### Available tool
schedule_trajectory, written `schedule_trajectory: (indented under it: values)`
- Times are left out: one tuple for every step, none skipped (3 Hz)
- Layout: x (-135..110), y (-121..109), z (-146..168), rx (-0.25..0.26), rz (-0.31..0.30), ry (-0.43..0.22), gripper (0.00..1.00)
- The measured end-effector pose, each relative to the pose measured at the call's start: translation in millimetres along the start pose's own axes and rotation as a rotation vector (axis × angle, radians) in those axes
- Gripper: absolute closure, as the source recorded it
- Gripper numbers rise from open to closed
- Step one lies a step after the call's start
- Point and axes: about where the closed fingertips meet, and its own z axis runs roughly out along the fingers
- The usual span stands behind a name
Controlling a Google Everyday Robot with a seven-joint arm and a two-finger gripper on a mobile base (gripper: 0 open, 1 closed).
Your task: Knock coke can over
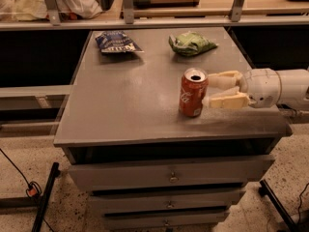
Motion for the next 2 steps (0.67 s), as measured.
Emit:
schedule_trajectory:
  values:
    - [-1.5, 14.3, -5.7, -0.016, 0.014, 0.023, 0.71]
    - [-3.4, 30.9, -18.6, -0.023, 0.029, 0.044, 0.93]
